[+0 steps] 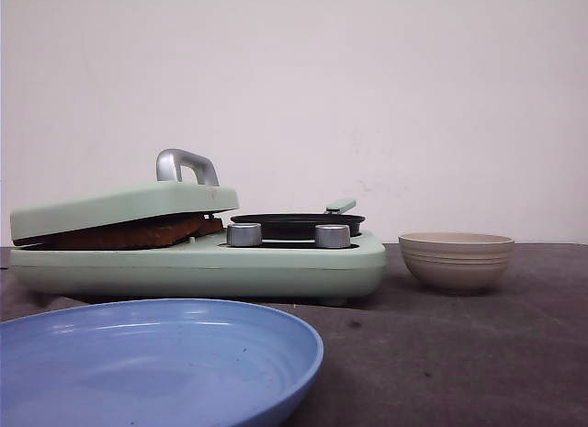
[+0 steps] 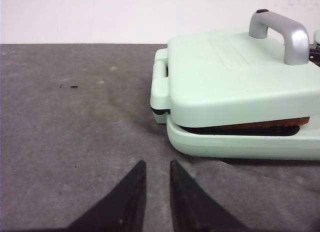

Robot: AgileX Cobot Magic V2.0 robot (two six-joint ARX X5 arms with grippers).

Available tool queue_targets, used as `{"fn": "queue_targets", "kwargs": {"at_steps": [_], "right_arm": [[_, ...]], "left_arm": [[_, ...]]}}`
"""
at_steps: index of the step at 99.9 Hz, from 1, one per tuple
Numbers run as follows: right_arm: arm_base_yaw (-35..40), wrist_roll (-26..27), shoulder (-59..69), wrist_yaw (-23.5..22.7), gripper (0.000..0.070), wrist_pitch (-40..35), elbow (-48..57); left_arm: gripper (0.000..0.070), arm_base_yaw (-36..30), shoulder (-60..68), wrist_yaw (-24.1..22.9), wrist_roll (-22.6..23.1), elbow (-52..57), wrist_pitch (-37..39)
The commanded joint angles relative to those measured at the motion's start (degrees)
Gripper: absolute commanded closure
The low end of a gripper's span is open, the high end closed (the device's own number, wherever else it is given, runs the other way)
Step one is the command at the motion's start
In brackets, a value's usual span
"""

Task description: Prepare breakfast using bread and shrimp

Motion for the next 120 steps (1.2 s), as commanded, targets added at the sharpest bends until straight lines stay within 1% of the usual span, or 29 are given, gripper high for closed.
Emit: {"fn": "queue_targets", "kwargs": {"at_steps": [1,15,41,120], "right_arm": [[0.15,0.63,0.09,-0.74,0.0700,-0.57,-0.28],[0.13,0.52,0.09,-0.68,0.0700,-0.55,-0.28],[1.05,0.46,0.07,-5.44,0.0700,1.29,-0.28],[1.05,0.46,0.09,-5.42,0.0700,1.38,-0.26]], "left_arm": [[0.0696,0.02,-0.07,0.15,0.22,-0.96,-0.35],[0.0696,0.02,-0.07,0.15,0.22,-0.96,-0.35],[0.0696,0.02,-0.07,0.13,0.22,-0.96,-0.35],[0.0696,0.02,-0.07,0.15,0.22,-0.96,-0.35]]}}
